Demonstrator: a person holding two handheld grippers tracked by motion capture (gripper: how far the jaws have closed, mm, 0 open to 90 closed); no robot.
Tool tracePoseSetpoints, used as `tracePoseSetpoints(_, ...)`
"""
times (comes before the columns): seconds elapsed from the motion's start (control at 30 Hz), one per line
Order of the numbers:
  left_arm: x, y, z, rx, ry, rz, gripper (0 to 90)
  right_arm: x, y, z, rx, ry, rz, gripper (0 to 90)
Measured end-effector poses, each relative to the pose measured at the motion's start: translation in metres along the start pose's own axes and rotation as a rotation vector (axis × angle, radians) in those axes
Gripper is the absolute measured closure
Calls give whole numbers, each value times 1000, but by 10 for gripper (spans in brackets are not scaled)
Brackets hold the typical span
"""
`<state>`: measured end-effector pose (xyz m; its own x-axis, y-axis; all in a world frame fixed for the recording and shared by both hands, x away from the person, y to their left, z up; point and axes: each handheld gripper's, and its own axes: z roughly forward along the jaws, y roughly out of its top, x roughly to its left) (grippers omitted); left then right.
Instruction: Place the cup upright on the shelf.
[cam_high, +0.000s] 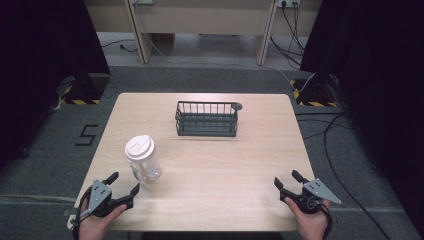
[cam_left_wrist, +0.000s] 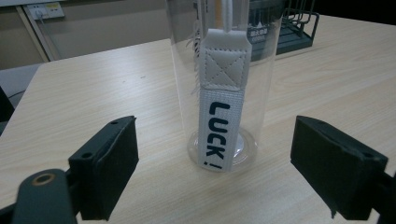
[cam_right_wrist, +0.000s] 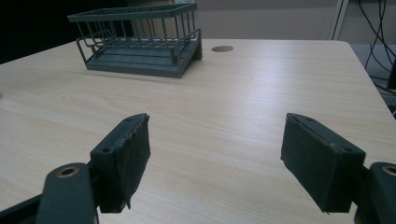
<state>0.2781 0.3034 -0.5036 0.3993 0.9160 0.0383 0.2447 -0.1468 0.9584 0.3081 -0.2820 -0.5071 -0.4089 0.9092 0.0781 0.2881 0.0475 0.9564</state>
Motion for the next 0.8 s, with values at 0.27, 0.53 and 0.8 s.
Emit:
tracePoseSetpoints(0.27,1,4,8,-5,-8,9,144,4,0,0,5,6,-4,245)
tracePoseSetpoints(0.53,5,0,14,10,-16,14,144,5,0,2,17,17,-17,244)
tracePoseSetpoints(0.8,7,5,29,15,-35,38,144,4,-1,3,24,13,-18,246)
